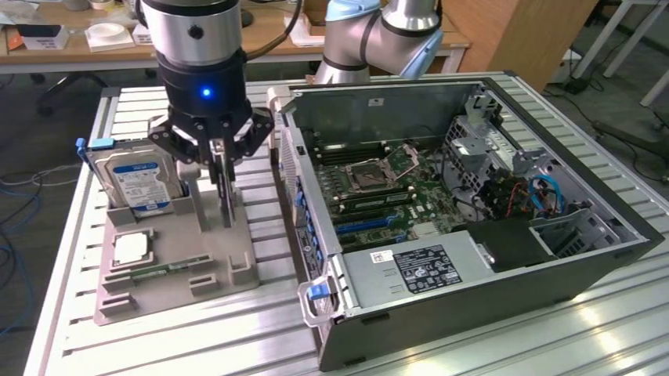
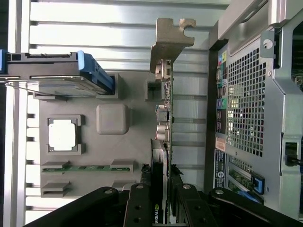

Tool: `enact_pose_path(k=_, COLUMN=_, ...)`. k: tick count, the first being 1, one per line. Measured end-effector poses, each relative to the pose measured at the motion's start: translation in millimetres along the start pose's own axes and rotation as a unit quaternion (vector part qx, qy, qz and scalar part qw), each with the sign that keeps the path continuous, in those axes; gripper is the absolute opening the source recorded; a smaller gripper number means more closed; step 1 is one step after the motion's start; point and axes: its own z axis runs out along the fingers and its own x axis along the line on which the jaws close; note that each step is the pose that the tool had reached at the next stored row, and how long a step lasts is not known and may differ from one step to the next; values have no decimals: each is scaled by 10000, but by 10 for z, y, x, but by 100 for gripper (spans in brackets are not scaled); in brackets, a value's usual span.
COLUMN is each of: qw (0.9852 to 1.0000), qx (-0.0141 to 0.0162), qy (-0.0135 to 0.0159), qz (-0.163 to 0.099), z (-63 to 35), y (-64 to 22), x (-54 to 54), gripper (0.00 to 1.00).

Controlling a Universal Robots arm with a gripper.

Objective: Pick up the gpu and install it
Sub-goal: 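Pick up the gpu and move the gpu toward the slot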

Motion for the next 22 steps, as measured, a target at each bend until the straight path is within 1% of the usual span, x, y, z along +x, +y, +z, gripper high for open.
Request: enact_pose_path(k=22, qw=10000, qx=-6, qy=-1, qz=0, z=-86, y=6, x=0, gripper=26)
